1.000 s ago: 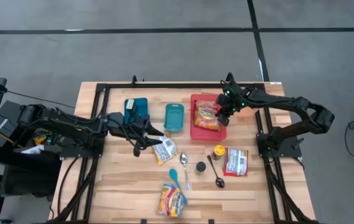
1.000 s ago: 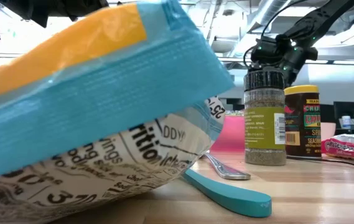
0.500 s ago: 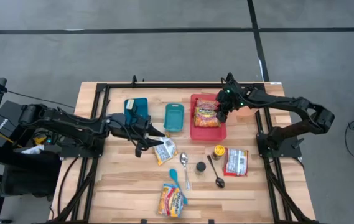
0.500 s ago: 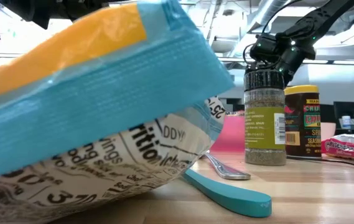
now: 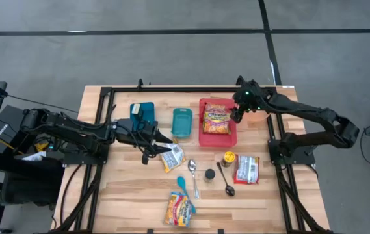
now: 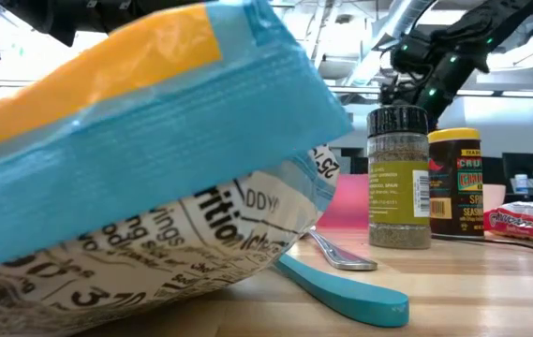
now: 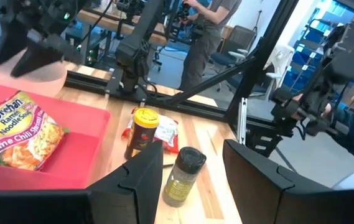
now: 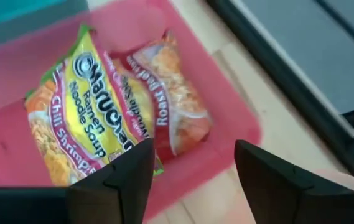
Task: Pick & Place Food Item
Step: Put the yellow noodle pack into the red bin
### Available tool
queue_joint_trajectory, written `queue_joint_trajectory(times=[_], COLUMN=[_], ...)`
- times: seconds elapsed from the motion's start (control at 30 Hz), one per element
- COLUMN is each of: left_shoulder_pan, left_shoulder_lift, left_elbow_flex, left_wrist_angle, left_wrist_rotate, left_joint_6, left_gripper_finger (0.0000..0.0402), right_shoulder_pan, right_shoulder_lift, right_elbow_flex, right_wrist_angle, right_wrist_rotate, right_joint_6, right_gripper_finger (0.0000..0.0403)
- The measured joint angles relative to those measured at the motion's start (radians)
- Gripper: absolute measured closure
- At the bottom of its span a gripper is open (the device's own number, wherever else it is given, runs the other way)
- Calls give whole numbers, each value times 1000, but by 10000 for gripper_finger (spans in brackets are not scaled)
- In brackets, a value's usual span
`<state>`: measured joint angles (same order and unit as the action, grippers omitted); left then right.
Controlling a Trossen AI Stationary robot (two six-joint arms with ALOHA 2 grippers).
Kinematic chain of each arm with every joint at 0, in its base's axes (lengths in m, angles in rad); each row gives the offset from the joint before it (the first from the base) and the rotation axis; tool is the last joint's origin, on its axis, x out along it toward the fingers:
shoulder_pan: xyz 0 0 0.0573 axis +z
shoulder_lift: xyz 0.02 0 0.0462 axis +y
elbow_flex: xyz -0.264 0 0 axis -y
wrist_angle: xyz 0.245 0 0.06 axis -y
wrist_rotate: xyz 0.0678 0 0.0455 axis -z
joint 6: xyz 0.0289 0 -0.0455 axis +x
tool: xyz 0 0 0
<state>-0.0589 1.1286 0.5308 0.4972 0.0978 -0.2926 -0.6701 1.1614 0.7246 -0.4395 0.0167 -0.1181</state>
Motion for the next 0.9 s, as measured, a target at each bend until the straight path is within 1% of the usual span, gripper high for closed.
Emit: queue_joint_trajectory(times=[0.23, 0.37, 0.47, 0.63, 0.73, 0.83, 0.9], left_shoulder_pan=[-19, -77, -155, -296, -376, -438, -464], left_shoulder_lift=[0, 0, 0, 0, 15, 49, 78], left_elbow_flex=[0, 0, 0, 0, 0, 0, 0], left_wrist_angle=[-84, -141, -177, -252, -258, -255, -274], left_wrist_rotate=[0, -15, -128, -419, -572, -695, -752], left_joint_6=[-17, -3, 45, 110, 157, 183, 184], left_gripper_finger=[238, 238, 238, 238, 238, 238, 238], right_shoulder_pan=[20, 64, 106, 183, 224, 255, 272], right_shoulder_lift=[-163, -245, -294, -351, -364, -364, -364], right_elbow_flex=[0, 0, 0, 0, 0, 0, 0], right_wrist_angle=[-20, -16, -2, 59, 102, 141, 153], right_wrist_rotate=[10, 8, 8, 7, 8, 9, 10], right_joint_6=[75, 136, 198, 228, 227, 229, 231], right_gripper_finger=[197, 202, 206, 212, 216, 220, 223])
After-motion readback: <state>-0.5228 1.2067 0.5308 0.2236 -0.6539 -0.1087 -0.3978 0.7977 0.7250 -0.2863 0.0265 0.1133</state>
